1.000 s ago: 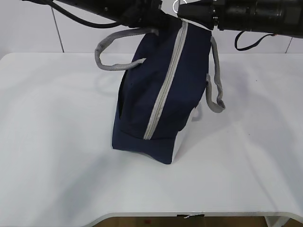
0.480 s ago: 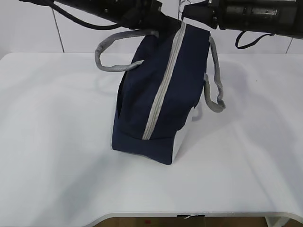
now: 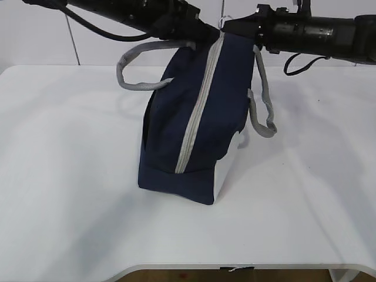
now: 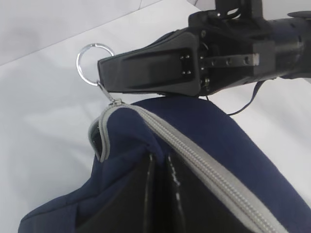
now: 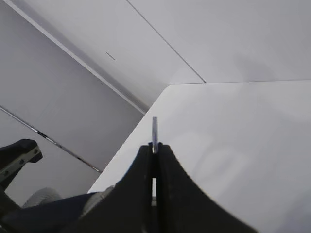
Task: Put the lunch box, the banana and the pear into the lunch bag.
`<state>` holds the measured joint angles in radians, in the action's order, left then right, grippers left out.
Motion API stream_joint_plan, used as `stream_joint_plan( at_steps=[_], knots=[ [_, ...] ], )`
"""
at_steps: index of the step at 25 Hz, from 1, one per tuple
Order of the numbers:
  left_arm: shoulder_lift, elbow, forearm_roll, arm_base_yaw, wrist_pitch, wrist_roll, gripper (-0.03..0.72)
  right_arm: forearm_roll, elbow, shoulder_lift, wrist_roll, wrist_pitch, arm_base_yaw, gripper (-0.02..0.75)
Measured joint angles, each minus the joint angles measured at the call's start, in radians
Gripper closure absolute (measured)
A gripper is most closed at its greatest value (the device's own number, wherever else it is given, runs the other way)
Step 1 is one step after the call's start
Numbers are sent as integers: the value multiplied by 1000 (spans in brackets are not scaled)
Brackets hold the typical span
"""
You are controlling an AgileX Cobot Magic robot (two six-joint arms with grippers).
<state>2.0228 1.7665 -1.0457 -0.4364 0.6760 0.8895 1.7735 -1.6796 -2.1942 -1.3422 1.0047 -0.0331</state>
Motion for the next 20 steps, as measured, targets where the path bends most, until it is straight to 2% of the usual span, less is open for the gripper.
stream_joint_plan(
  at_steps=[10,20],
  knots=[
    [9,0,7,2,0,24,678,12,-88,-104,116,68,0,731],
    [14,0,16,11,-6,38,678,27,-96,-146,127,88,4,731]
  ],
)
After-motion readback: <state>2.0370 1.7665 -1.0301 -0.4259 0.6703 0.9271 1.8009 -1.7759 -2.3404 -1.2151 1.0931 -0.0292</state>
